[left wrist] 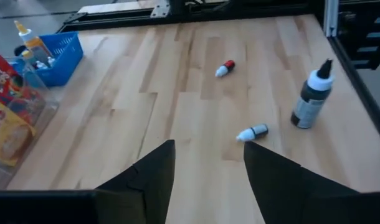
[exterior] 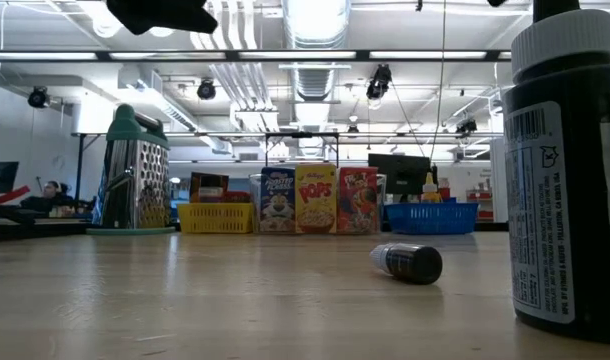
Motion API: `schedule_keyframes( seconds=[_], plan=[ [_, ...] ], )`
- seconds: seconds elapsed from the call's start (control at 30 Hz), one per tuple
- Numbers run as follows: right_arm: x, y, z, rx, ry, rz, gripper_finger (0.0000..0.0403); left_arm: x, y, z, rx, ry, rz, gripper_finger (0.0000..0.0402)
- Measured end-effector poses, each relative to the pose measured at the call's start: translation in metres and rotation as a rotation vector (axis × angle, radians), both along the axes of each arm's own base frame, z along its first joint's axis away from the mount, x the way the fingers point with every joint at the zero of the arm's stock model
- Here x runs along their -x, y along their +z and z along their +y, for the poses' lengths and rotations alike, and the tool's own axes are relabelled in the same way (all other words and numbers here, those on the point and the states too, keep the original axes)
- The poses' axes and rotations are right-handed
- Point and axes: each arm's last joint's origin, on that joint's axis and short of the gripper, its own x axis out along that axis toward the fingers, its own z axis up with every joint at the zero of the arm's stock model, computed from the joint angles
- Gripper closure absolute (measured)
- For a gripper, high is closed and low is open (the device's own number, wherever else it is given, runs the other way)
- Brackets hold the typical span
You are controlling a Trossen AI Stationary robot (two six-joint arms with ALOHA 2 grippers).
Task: Pick & Place Kitchen Items
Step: Put the blue bottle into the blue bin
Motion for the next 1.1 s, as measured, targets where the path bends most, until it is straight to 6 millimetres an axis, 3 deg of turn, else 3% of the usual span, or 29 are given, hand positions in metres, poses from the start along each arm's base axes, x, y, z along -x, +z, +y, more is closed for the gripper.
schedule_keyframes(
  seconds=[0.2,0.4,0.67,0.9,1.1],
  plan=[
    [-0.012,-0.004,0.027,-0.016,0.092,-0.047,0.0394,0.014,-0.009,-0.004,0.012,0.015,0.099,0.0205],
    [-0.02,-0.025,0.057,-0.058,0.114,0.025,0.0394,0.03,-0.011,-0.003,0.078,0.076,0.169,0.0207],
    [-0.041,-0.041,0.092,-0.129,0.144,0.07,0.0394,0.036,-0.012,-0.006,0.099,0.091,0.18,0.0207],
    [-0.041,-0.058,0.111,-0.265,0.149,0.208,0.0379,0.049,-0.017,-0.01,0.109,0.132,0.229,0.0209],
    [-0.043,-0.051,0.113,-0.32,0.109,0.192,0.0346,0.055,-0.021,-0.006,0.075,0.174,0.255,0.0209]
  ],
)
